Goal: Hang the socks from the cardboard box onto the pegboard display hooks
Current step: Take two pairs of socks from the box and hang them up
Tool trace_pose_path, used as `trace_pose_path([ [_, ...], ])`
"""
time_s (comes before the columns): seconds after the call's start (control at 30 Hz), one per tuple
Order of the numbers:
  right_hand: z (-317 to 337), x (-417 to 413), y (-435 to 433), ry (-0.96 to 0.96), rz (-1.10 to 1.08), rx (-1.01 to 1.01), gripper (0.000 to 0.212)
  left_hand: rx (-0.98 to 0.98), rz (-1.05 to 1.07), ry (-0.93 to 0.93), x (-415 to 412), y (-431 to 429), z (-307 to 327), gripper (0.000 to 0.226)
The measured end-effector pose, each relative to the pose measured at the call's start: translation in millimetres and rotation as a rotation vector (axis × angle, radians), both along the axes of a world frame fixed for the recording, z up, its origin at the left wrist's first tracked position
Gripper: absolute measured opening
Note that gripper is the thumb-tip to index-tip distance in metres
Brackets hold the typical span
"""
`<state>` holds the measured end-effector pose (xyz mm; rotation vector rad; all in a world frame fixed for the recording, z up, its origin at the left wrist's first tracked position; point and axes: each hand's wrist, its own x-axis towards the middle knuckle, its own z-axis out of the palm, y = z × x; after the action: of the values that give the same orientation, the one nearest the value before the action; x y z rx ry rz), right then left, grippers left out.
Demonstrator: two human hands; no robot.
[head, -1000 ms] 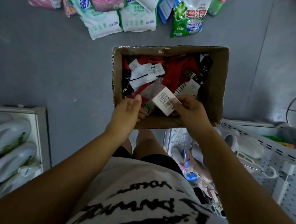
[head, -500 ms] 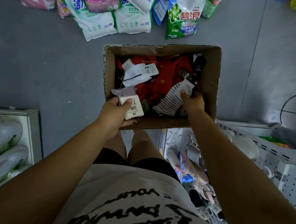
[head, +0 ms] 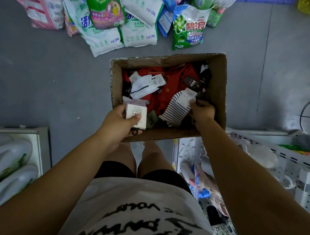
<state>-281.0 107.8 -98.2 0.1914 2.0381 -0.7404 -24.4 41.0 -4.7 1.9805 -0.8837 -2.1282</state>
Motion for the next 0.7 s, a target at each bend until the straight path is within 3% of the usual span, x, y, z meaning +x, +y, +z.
trace_pose_path([
  [0.2, 37, 4, 14, -0.013, 0.006, -0.155, 0.029, -0.152, -0.03, -0.073, -1, -6, 26, 0.053],
  [0.37, 96, 16, 24, -0.001, 0.035, -0.367, 0.017, -0.259, -0.079, 0.02, -6, -8, 59, 0.01],
  [0.5, 157, 27, 33, 0.111, 0.086, -0.465, 0.017, -0.241, -0.13, 0.171, -12, -20, 90, 0.007],
  [0.6, 199, 39, 44, 0.208, 0.052, -0.514, 0.021, -0.228, -0.257, 0.351, -13, -33, 114, 0.043],
  [0.7, 236, 62, 57, 0.306, -0.018, -0.543, 0.024, -0.215, -0.407, 0.477, -14, -49, 135, 0.055],
])
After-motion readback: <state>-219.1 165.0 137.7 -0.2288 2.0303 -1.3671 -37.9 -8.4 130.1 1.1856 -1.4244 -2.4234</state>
